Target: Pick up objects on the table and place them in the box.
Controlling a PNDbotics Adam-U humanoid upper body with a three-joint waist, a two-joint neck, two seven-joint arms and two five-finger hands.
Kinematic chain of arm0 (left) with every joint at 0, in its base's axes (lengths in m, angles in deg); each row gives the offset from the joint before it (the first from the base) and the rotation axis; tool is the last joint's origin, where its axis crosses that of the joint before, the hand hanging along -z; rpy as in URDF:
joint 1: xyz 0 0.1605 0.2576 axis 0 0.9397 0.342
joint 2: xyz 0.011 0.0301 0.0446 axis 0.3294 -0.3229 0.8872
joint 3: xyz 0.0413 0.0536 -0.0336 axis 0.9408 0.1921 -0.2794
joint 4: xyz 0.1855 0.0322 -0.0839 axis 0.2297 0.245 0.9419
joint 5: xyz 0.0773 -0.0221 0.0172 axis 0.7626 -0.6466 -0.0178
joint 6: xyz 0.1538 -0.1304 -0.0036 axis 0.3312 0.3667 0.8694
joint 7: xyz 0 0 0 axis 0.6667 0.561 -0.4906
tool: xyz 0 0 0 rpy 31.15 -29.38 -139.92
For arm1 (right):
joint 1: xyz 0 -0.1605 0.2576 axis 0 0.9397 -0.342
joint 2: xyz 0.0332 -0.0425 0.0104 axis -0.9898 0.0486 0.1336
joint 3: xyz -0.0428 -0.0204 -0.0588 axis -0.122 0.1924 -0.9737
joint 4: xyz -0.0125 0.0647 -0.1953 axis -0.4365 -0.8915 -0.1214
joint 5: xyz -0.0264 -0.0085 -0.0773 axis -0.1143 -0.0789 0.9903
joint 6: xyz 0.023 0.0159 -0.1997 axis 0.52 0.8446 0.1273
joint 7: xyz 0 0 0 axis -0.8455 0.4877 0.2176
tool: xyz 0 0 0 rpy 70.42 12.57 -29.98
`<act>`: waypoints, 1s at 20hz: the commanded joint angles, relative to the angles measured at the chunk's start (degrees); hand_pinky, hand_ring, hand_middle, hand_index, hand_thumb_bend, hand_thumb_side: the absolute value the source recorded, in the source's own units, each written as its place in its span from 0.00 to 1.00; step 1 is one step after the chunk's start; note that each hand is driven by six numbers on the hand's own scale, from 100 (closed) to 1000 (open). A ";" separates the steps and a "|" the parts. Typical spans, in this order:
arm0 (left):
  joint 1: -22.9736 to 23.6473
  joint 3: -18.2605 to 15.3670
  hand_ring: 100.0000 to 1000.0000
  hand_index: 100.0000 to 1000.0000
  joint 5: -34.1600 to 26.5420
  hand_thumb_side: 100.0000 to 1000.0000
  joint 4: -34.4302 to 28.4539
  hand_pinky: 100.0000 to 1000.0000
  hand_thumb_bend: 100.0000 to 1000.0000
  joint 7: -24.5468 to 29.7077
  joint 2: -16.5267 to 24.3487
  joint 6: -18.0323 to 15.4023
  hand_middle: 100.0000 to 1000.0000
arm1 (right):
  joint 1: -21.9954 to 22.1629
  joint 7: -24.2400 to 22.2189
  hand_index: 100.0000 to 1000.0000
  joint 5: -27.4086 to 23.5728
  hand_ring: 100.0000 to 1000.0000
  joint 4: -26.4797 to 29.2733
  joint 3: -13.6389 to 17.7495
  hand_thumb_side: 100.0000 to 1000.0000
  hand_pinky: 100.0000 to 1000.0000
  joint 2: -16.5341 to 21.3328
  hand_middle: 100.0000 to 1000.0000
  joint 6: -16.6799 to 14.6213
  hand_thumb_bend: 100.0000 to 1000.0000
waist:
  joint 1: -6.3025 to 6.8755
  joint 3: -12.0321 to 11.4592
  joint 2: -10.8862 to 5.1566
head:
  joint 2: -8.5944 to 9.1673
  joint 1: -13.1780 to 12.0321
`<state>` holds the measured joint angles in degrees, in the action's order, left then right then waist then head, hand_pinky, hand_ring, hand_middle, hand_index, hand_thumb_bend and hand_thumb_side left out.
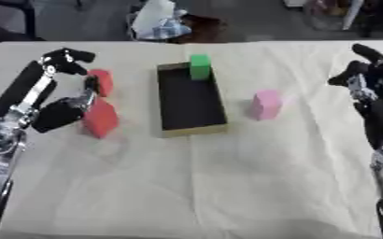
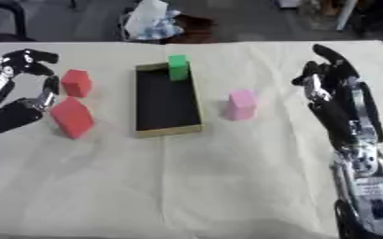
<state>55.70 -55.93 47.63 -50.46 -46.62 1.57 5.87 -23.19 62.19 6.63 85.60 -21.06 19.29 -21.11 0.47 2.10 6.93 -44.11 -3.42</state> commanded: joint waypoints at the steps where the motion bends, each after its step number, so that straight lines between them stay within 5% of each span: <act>1: -1.24 -0.82 0.71 0.87 6.12 0.59 1.36 0.75 0.08 2.80 3.33 -0.01 0.76 | -0.31 -0.08 0.85 -0.03 0.53 0.64 0.39 0.41 0.68 1.15 0.41 0.07 0.00 | 0.31 0.13 0.08 | -0.01 0.17; 13: -3.02 1.36 0.74 0.91 11.91 0.89 9.41 0.76 0.27 5.79 5.18 -1.95 0.80 | -0.14 -0.34 0.85 -0.20 0.53 0.45 0.37 0.41 0.68 1.25 0.41 0.19 0.00 | 0.61 0.45 -0.01 | -0.01 0.51; 20: -3.10 0.64 0.73 0.91 16.64 0.82 11.59 0.75 0.30 6.19 5.23 -0.87 0.80 | -0.08 -0.35 0.85 -0.31 0.53 0.38 0.40 0.41 0.68 1.35 0.41 0.21 0.00 | 0.69 0.46 0.00 | -0.01 0.49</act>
<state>53.19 -54.51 63.28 -38.56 -40.22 4.91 4.46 -22.76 61.93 6.59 85.33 -20.87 19.71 -20.90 0.48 2.50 6.93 -44.11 -2.97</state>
